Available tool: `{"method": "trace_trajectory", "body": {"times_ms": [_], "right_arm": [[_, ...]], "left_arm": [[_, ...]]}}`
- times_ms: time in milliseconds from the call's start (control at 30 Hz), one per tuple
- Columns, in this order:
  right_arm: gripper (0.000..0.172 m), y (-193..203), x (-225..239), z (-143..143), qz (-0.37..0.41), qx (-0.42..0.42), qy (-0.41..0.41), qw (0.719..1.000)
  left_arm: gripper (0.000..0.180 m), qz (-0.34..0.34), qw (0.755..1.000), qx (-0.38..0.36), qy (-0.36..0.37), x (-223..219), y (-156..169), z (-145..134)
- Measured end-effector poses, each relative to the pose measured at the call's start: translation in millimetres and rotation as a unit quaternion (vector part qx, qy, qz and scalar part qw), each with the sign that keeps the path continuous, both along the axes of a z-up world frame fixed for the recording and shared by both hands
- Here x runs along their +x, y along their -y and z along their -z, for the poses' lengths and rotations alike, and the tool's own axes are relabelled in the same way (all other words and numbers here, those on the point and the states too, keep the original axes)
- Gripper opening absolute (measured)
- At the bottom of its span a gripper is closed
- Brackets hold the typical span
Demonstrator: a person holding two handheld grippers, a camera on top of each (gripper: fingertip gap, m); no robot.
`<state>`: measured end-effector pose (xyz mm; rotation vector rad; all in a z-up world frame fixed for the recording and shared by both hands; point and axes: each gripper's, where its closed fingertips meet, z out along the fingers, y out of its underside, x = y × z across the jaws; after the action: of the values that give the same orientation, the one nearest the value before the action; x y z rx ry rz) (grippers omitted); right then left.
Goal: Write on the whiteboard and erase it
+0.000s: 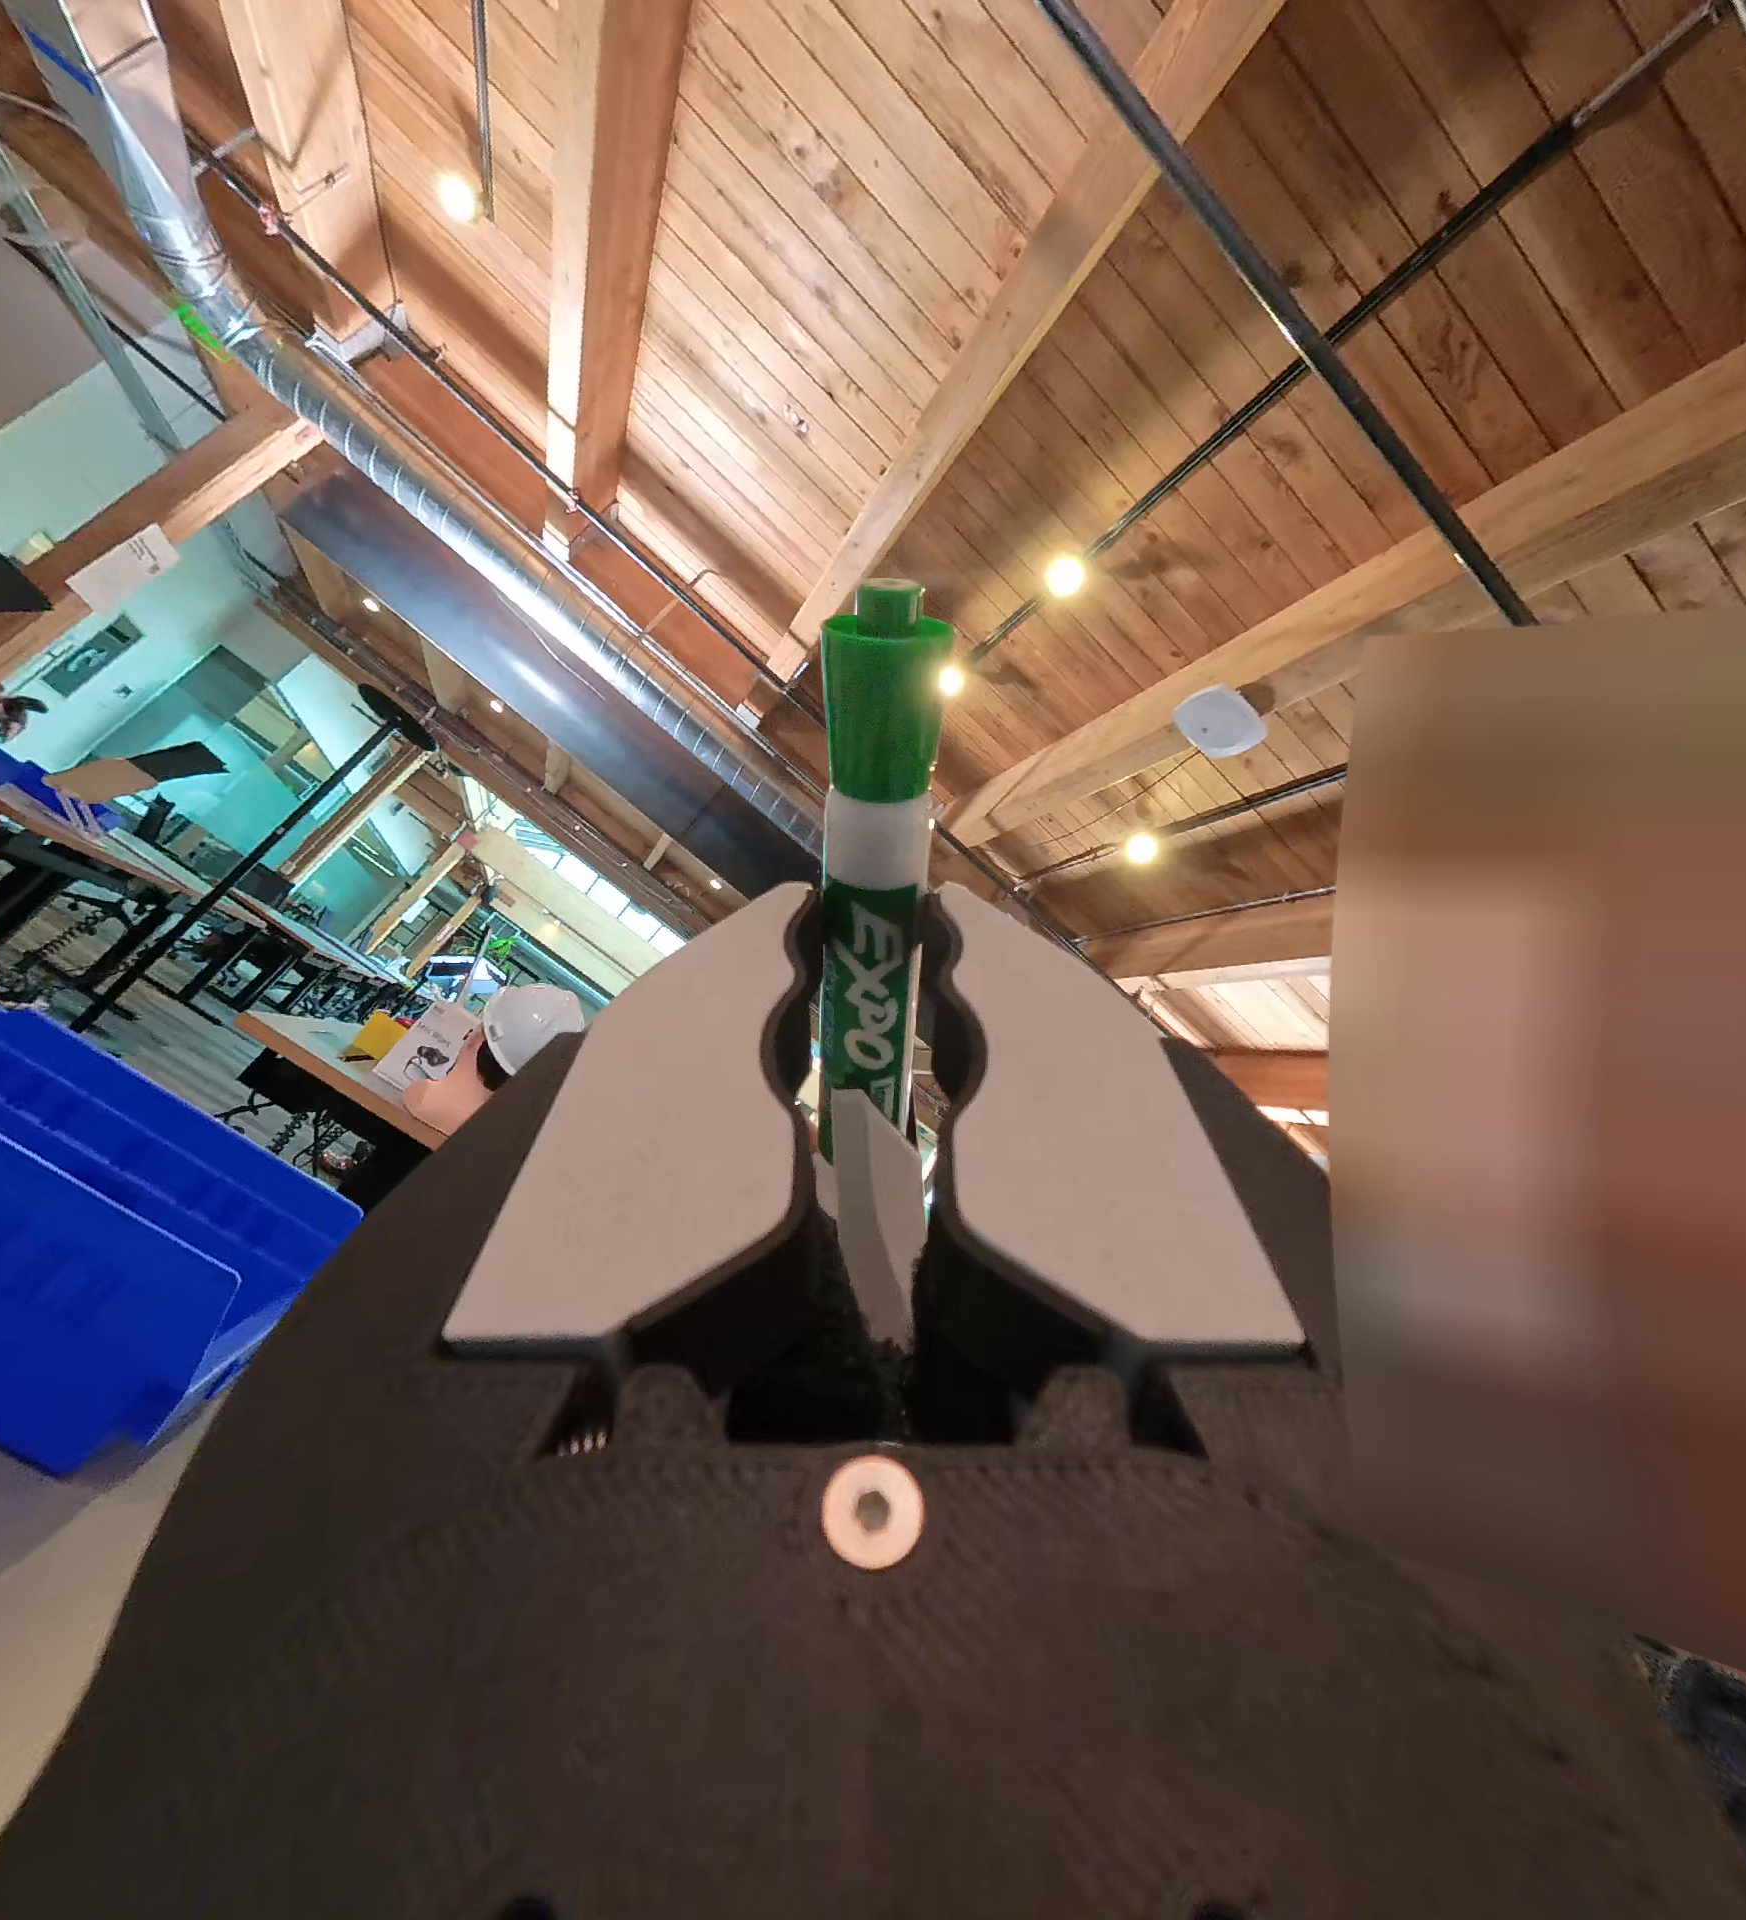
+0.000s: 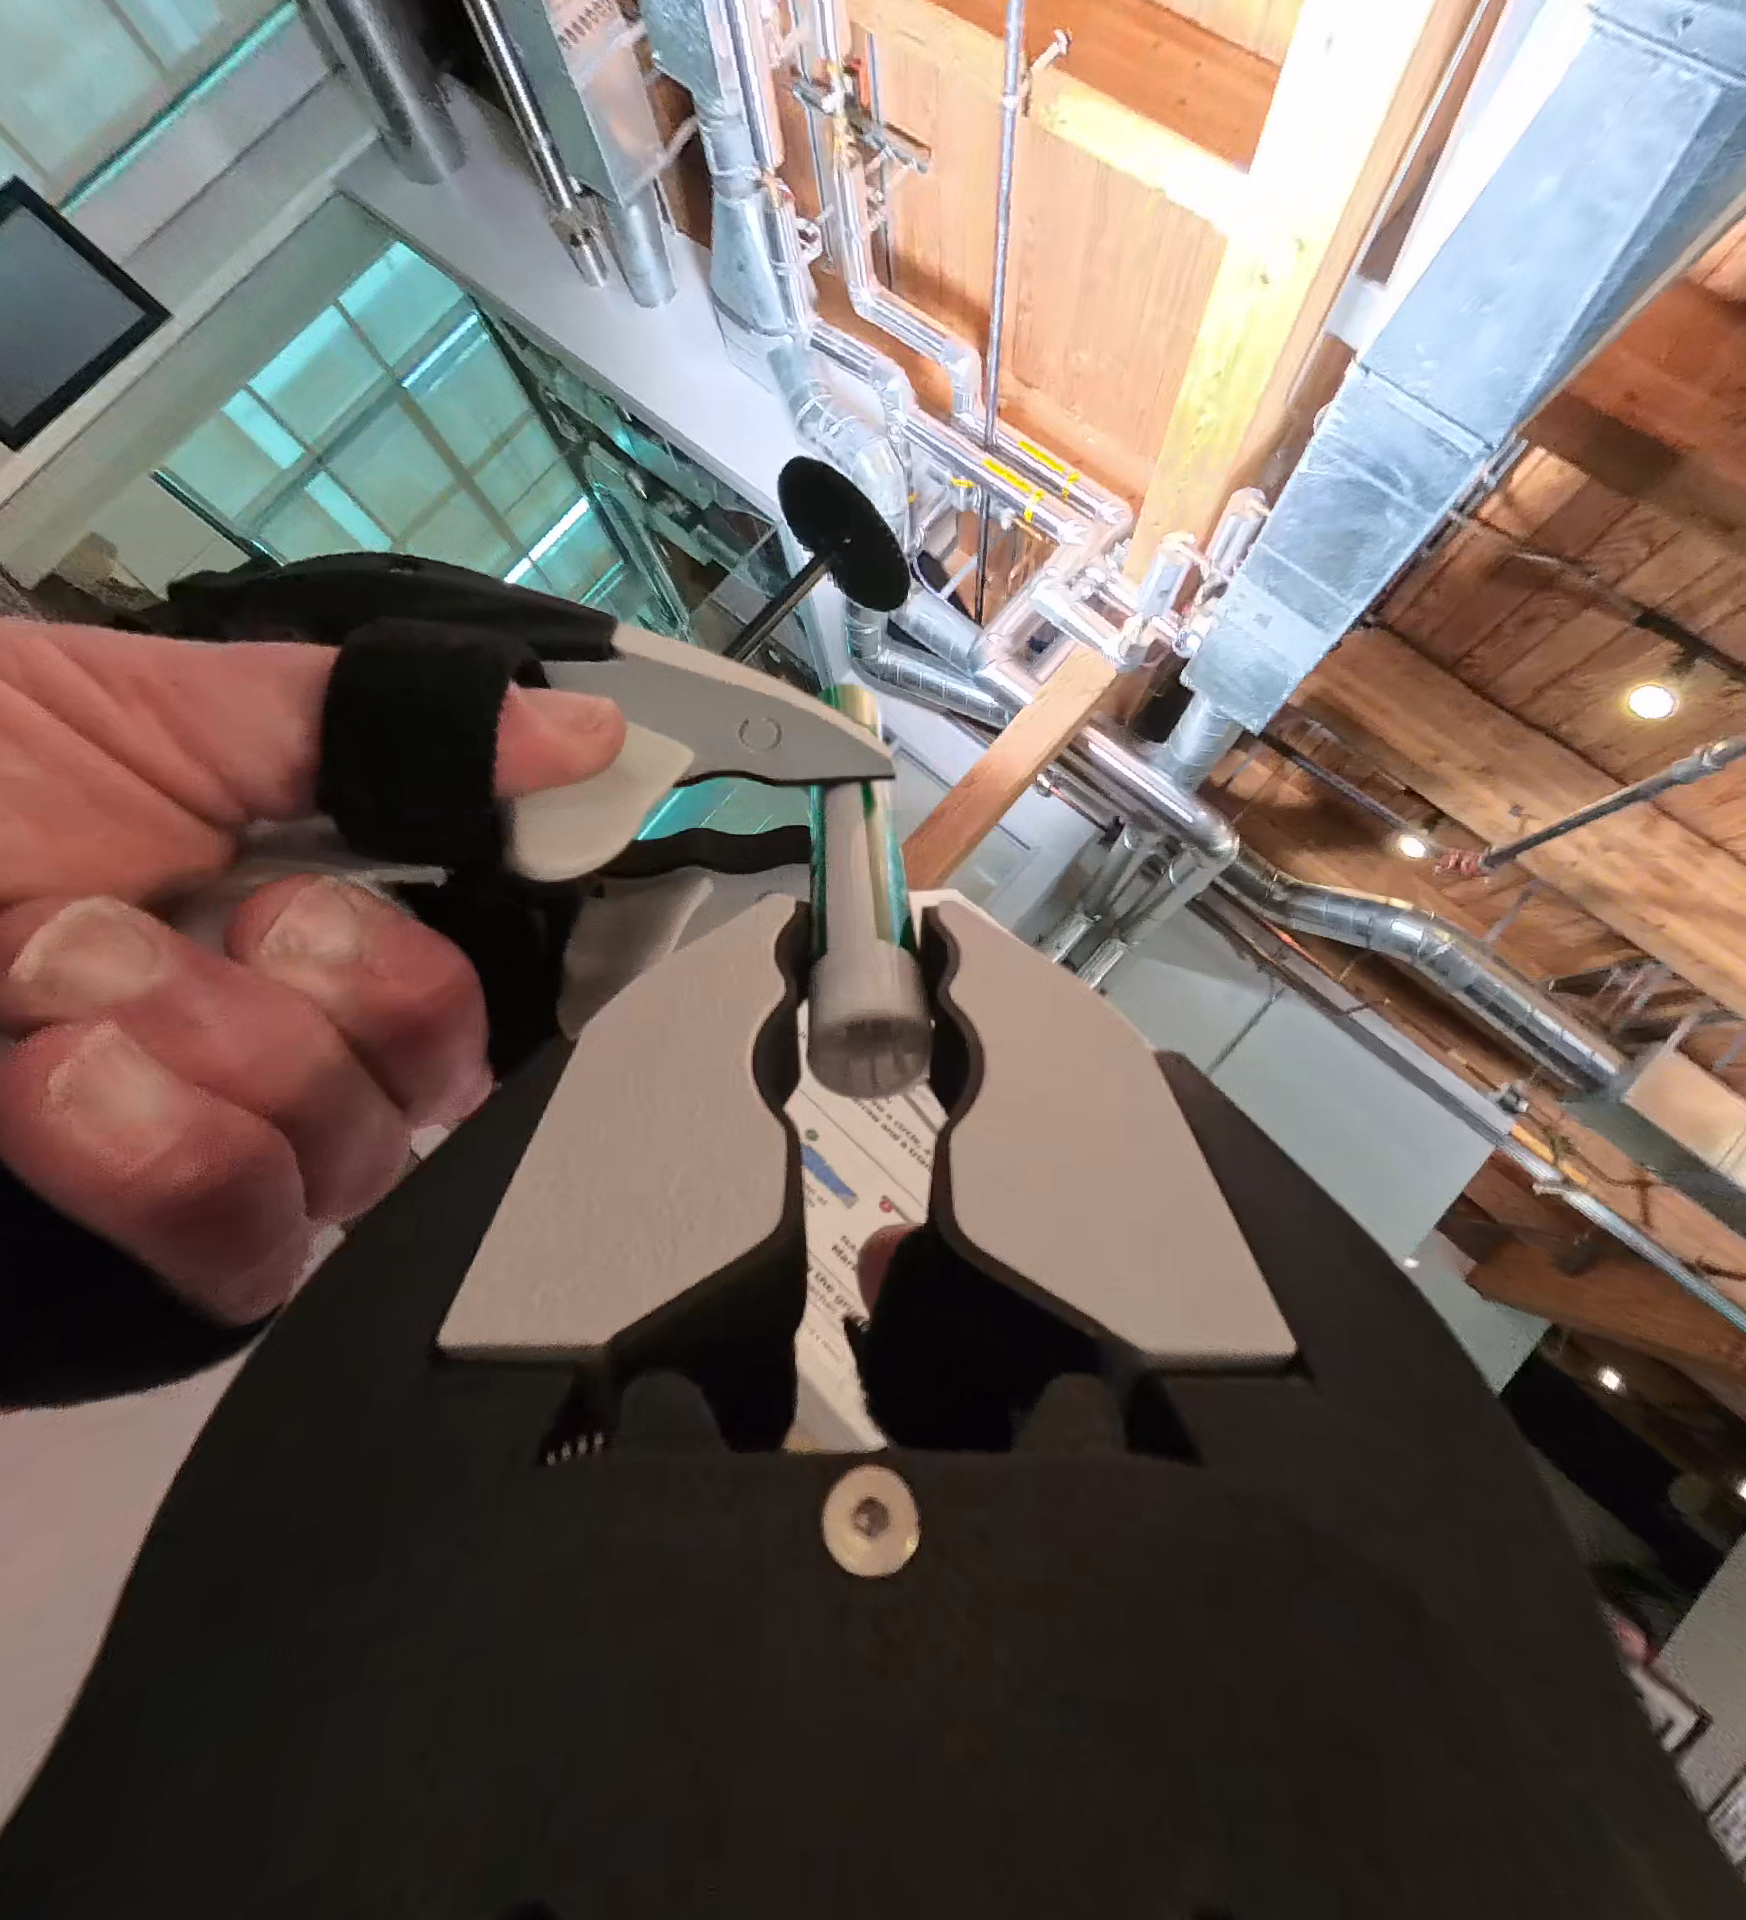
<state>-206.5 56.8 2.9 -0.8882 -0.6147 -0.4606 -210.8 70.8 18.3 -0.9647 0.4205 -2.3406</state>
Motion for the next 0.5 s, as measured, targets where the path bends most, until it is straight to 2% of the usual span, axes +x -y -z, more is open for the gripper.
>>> {"method": "trace_trajectory", "body": {"times_ms": [33,100,167,267,500], "right_arm": [[0.021,1.2,0.6,-0.6,0.003,0.008,0.014,1.0],[0.021,2.5,2.5,0.1,-0.009,0.0,0.023,1.0],[0.021,5.0,0.5,2.9,-0.053,-0.02,0.035,0.998],[0.02,8.4,3.0,2.8,-0.084,-0.031,0.049,0.995],[0.023,4.6,0.6,1.4,-0.086,-0.038,0.063,0.994]], "left_arm": [[0.018,0.005,1.0,0.003,0.002,0.4,1.2,0.0],[0.019,0.022,1.0,0.006,0.005,0.6,2.2,1.0],[0.019,0.023,0.999,0.002,0.023,-4.2,0.1,-0.3],[0.019,0.019,1.0,0.007,0.011,-2.2,1.6,1.1],[0.018,0.03,1.0,-0.004,-0.004,9.5,15.2,8.3]]}}
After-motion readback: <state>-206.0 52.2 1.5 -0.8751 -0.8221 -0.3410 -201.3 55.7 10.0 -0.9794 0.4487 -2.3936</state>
